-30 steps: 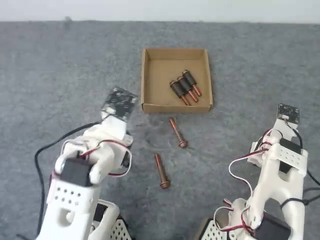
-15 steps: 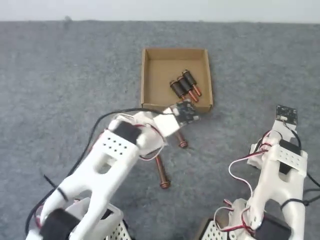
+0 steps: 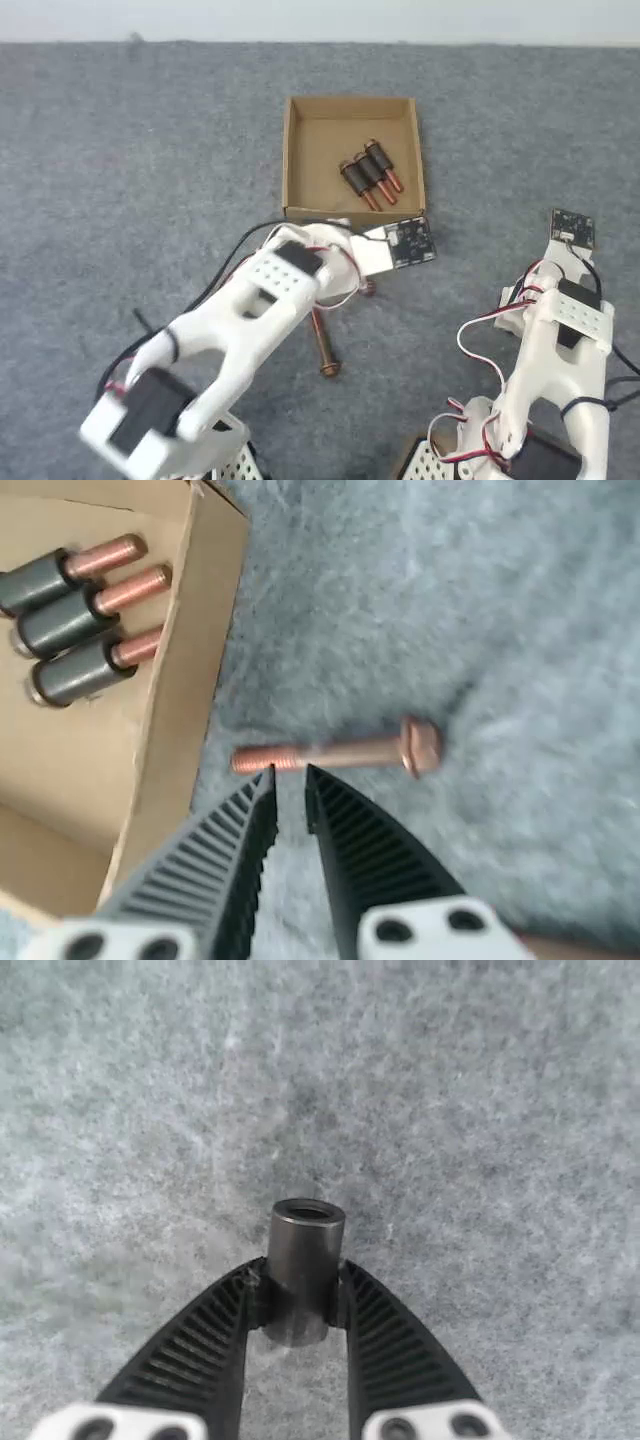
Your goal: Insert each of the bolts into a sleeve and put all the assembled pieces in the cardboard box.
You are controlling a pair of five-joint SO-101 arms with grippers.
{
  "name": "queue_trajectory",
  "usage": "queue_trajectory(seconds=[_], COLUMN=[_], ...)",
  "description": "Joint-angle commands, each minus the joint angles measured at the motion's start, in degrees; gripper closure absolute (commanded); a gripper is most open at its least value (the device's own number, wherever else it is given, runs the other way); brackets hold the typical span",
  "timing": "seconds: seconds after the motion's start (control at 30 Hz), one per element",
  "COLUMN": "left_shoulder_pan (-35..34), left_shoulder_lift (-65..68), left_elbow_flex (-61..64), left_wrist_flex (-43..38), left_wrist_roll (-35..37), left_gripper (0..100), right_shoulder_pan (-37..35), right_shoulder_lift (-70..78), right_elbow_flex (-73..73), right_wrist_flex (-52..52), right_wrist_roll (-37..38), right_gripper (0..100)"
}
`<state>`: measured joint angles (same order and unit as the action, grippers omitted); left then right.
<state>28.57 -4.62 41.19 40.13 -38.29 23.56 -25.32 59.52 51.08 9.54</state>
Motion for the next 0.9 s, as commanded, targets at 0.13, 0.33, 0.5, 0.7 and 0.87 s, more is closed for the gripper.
queue_trajectory(seconds=[0.13,0.33,0.5,0.7,0.87], left_shoulder_pan=[-0.1,-1.8,-2.7,-4.4,-5.0], left_shoulder_lift=[15.7,20.3,23.0,22.7,18.9], left_elbow_flex=[-15.5,-22.5,-27.2,-28.3,-28.2], left_wrist_flex=[0.5,4.1,11.4,12.7,16.6], left_wrist_roll=[-0.7,-0.7,-0.7,3.0,3.8], left_gripper=[95,95,95,95,95], right_shoulder_pan=[0.5,0.5,0.5,0.5,0.5], right_shoulder_lift=[-0.6,-0.7,-0.7,-0.7,-0.7], right_elbow_flex=[-0.4,-0.4,-0.4,-0.4,-0.4], right_wrist_flex=[-1.0,-1.0,-1.0,-1.0,-1.0], right_wrist_roll=[0.7,0.7,0.7,0.7,0.7], right_gripper=[99.1,99.1,99.1,99.1,99.1])
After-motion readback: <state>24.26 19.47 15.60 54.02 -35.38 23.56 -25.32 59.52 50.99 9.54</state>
